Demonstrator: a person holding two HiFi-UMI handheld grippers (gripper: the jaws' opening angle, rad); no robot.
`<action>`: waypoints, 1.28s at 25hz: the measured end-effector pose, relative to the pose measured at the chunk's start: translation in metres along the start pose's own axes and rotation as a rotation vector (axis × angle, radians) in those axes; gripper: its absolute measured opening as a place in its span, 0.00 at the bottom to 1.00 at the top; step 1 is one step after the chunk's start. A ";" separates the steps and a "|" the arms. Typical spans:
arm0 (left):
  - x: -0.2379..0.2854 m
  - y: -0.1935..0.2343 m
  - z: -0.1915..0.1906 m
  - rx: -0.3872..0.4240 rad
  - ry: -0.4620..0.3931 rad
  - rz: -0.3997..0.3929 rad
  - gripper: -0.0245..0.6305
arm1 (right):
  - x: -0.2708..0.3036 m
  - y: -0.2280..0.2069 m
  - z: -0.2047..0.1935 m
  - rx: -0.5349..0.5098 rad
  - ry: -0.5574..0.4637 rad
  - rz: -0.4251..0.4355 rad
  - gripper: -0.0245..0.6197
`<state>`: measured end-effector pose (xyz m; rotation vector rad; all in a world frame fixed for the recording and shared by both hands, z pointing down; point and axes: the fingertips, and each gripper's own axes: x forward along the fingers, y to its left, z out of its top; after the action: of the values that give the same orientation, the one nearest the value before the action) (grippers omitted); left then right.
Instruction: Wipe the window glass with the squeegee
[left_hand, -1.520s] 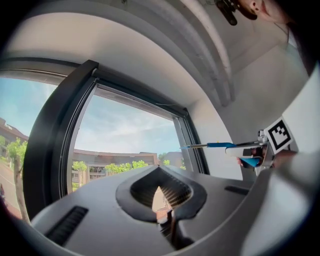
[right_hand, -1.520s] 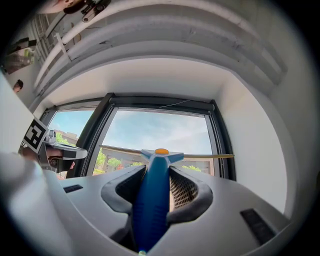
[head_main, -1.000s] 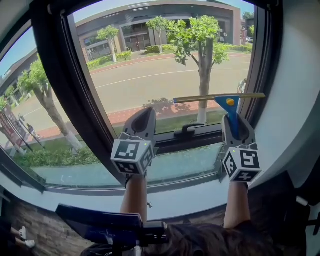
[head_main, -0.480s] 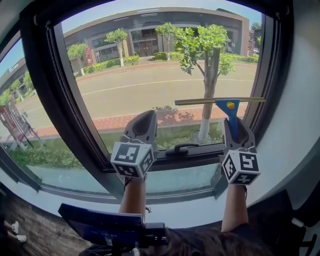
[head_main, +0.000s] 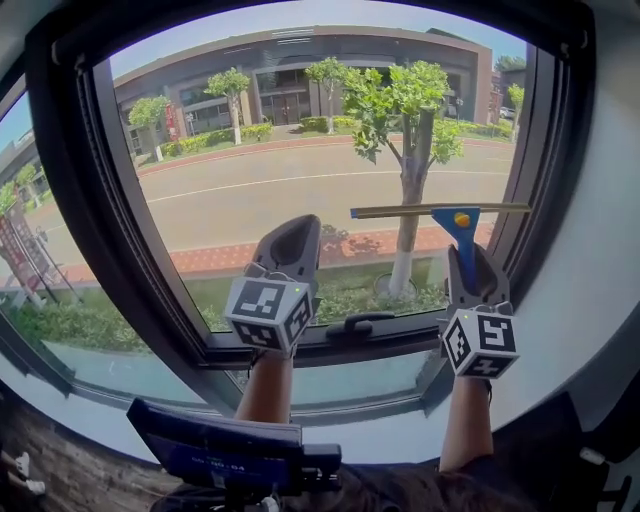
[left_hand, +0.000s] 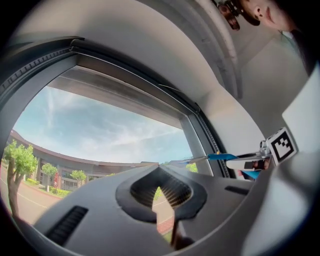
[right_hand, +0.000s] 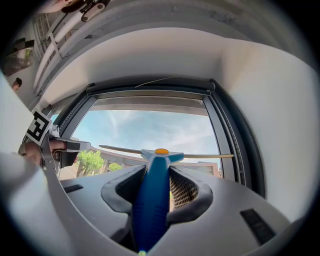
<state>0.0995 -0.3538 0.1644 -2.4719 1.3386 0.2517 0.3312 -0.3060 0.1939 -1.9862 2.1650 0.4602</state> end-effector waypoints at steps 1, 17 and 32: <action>0.002 0.001 0.001 0.001 -0.003 -0.003 0.04 | 0.002 0.000 0.000 -0.001 0.000 -0.003 0.26; 0.021 0.022 0.038 0.038 -0.096 -0.034 0.04 | 0.029 -0.007 0.049 0.015 -0.100 -0.039 0.26; 0.041 0.046 0.130 0.100 -0.274 0.002 0.04 | 0.075 -0.022 0.148 -0.006 -0.273 -0.052 0.26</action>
<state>0.0831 -0.3628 0.0219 -2.2575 1.2081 0.4921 0.3330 -0.3281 0.0285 -1.8531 1.9441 0.6865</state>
